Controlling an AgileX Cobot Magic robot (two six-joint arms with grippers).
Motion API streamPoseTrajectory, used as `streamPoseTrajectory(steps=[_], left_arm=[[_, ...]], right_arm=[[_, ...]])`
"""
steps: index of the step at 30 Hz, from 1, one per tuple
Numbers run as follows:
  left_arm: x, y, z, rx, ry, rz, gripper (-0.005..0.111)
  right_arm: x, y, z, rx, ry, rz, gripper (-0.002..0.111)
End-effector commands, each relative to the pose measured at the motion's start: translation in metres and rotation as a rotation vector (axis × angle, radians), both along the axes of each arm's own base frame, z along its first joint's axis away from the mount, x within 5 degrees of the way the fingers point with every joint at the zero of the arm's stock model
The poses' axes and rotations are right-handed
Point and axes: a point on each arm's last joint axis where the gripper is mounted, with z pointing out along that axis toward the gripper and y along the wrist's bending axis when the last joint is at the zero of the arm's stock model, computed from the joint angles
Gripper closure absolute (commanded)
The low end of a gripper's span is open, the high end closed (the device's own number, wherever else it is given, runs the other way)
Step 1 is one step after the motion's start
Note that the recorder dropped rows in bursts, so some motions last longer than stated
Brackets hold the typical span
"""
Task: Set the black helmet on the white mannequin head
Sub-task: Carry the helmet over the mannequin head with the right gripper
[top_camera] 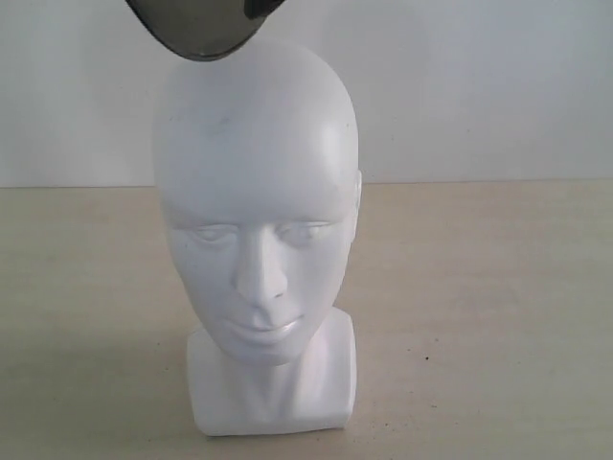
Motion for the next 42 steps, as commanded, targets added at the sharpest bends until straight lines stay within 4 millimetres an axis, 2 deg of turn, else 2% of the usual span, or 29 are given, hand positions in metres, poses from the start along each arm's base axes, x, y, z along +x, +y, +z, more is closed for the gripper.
streamPoseTrajectory(steps=[1,8,13,18,23,27,31,35,36,38,39,41,42], left_arm=[[0.001,0.001,0.007,-0.003,-0.093,0.008,0.102],[0.0,0.003,0.036,-0.034,-0.407,0.037,0.102],[-0.002,0.004,0.045,-0.049,-0.505,0.046,0.102],[-0.002,0.004,0.046,-0.061,-0.518,0.047,0.102],[-0.003,0.005,0.048,-0.321,-0.521,0.031,0.102],[-0.003,0.005,0.049,-0.402,-0.514,0.025,0.102],[-0.004,0.005,0.052,-0.475,-0.514,0.016,0.102],[-0.012,0.002,0.079,-0.447,-0.591,-0.032,0.102],[-0.018,-0.001,0.096,-0.419,-0.651,-0.083,0.102],[-0.022,-0.01,0.117,-0.358,-0.709,-0.188,0.102],[-0.021,-0.014,0.124,-0.344,-0.717,-0.235,0.102],[-0.007,-0.023,0.143,-0.282,-0.668,-0.307,0.102],[0.006,-0.026,0.159,-0.254,-0.632,-0.318,0.102]], right_arm=[[-0.016,-0.01,0.027,0.107,-0.132,0.031,0.108],[-0.016,-0.01,0.028,0.124,-0.084,0.101,0.108],[-0.015,-0.007,0.026,0.104,-0.074,0.125,0.108],[-0.009,-0.002,0.021,0.075,-0.06,0.131,0.108],[-0.004,0.002,0.019,0.056,-0.057,0.133,0.108],[0.002,0.013,0.028,0.005,-0.084,0.176,0.108],[0.008,0.028,0.03,0.029,-0.073,0.217,0.108],[0.012,0.05,0.019,-0.002,-0.078,0.221,0.108],[0.016,0.058,0.013,-0.014,-0.07,0.221,0.108],[0.017,0.063,0.009,-0.031,-0.091,0.201,0.108],[0.018,0.064,0.008,-0.036,-0.096,0.191,0.108],[0.018,0.064,0.009,-0.031,-0.111,0.166,0.108],[0.019,0.064,0.008,-0.035,-0.118,0.156,0.108]])
